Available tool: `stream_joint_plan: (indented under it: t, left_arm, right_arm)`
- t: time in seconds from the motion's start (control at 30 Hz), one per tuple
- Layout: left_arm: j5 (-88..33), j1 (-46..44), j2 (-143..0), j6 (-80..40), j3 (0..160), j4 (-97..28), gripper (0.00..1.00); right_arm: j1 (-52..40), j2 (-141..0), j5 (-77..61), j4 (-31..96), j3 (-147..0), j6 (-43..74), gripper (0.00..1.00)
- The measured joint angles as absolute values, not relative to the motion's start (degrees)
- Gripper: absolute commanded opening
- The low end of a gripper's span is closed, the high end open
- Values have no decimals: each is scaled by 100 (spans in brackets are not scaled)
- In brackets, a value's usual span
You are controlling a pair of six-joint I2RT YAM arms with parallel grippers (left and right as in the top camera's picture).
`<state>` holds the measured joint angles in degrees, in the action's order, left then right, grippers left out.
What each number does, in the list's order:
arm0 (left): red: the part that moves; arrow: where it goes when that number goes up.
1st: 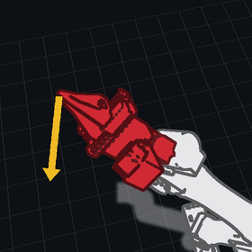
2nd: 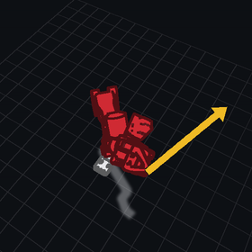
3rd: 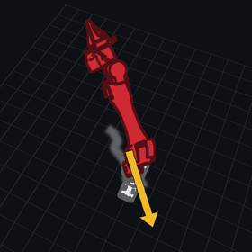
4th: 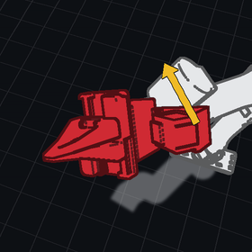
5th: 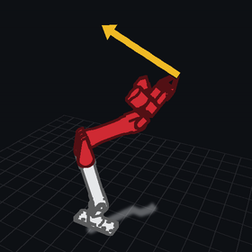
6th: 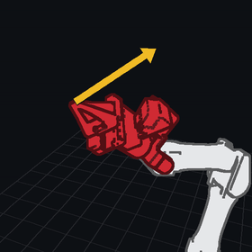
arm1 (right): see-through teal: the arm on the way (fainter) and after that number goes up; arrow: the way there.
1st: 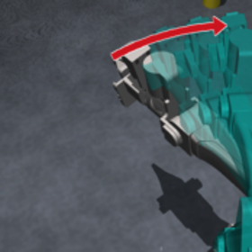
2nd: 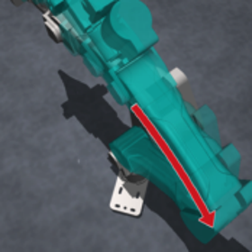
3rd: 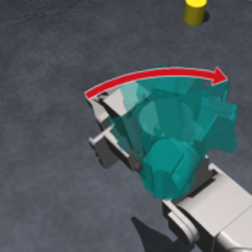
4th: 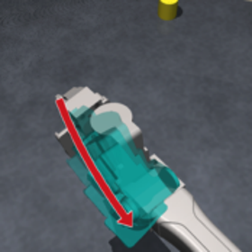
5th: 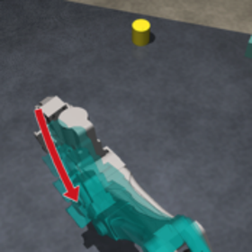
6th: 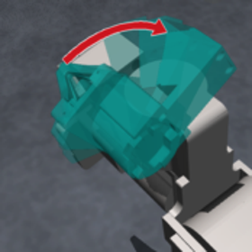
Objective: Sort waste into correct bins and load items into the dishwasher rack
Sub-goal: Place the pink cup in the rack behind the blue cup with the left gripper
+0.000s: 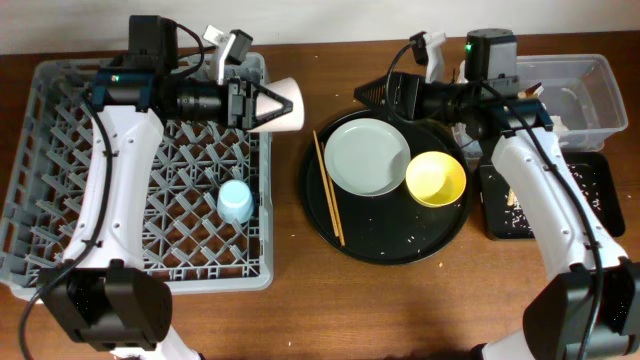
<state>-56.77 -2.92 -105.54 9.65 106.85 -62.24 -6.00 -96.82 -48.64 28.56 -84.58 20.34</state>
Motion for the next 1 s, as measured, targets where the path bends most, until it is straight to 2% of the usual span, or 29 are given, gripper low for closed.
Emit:
stream_joint_plan:
  t: [0.17, 0.27, 0.5, 0.57, 0.6, 0.63, 0.9, 1.0]
  left_arm:
    - [-2123, -305, -10554, 963, 10685, -6617, 59]
    - [-1446, -305, -10672, 939, 10683, -6849, 59]
    - [-1127, -377, -11828, 919, 10541, -7091, 59]
    - [-1046, -458, -11832, 919, 10541, -7094, 79]
    - [-967, -499, -11832, 915, 10541, -7096, 85]
    - [-902, -537, -11832, 923, 10541, -7098, 99]
    - [-742, -545, -11832, 878, 10545, -7135, 99]
    - [-716, -545, -11867, 875, 11034, -7596, 99]
  right_arm:
    - [-609, -9682, -3616, 4066, -8464, 1678, 98]
    - [-609, -9682, -3240, 4388, -8464, 1531, 98]
    - [-609, -9682, -2998, 4525, -8464, 1455, 98]
    - [-609, -9682, -2982, 4528, -8464, 1452, 98]
    - [-609, -9682, -2980, 4525, -8464, 1450, 98]
    - [-609, -9682, -2978, 4525, -8464, 1448, 98]
    - [-609, -9682, -2849, 4650, -8464, 1446, 98]
    - [-609, -9682, -2786, 4720, -8464, 1437, 93]
